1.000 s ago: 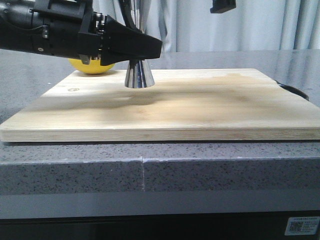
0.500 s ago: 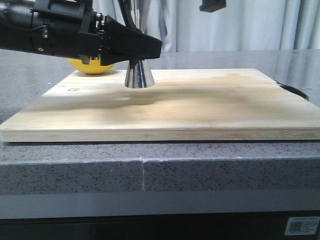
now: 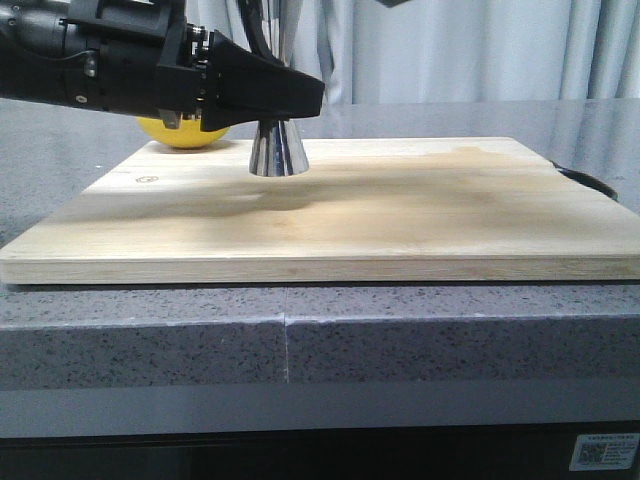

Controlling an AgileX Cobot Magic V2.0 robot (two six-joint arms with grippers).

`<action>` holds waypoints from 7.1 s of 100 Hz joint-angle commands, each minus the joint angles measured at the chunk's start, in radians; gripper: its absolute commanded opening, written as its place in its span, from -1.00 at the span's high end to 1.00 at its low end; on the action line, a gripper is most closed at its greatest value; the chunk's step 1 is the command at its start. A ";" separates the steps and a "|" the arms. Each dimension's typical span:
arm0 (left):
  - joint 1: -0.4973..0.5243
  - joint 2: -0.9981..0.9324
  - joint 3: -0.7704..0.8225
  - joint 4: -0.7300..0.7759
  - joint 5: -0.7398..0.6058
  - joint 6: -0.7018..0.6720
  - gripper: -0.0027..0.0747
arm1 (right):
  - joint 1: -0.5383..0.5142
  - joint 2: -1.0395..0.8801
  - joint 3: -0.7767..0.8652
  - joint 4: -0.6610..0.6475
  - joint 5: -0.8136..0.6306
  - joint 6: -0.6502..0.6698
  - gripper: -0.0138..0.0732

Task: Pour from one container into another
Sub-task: 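Hold the beaker tilted over the jigger with the right gripper, continuing the pour, then tip the beaker upright and move it away from the jigger with the right gripper, then lower the beaker onto the board's far corner and open the right gripper, then raise the right gripper away and lower the filled jigger with the left gripper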

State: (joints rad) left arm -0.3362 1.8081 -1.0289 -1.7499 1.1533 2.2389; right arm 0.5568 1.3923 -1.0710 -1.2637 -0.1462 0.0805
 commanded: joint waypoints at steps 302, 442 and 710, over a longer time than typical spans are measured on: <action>-0.010 -0.054 -0.027 -0.035 0.117 -0.011 0.98 | -0.426 0.323 0.325 1.055 -0.830 -0.004 0.62; -0.010 -0.054 -0.027 -0.030 0.117 -0.011 0.98 | -0.426 0.374 0.323 0.991 -0.847 -0.005 0.17; -0.006 -0.054 -0.027 -0.042 0.093 -0.011 0.98 | -0.422 -0.275 0.323 1.008 -0.079 0.033 -0.36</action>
State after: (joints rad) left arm -0.3362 1.8081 -1.0289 -1.7128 1.1533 2.2389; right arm 0.1381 1.1800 -0.7234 -0.2606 -0.1841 0.1088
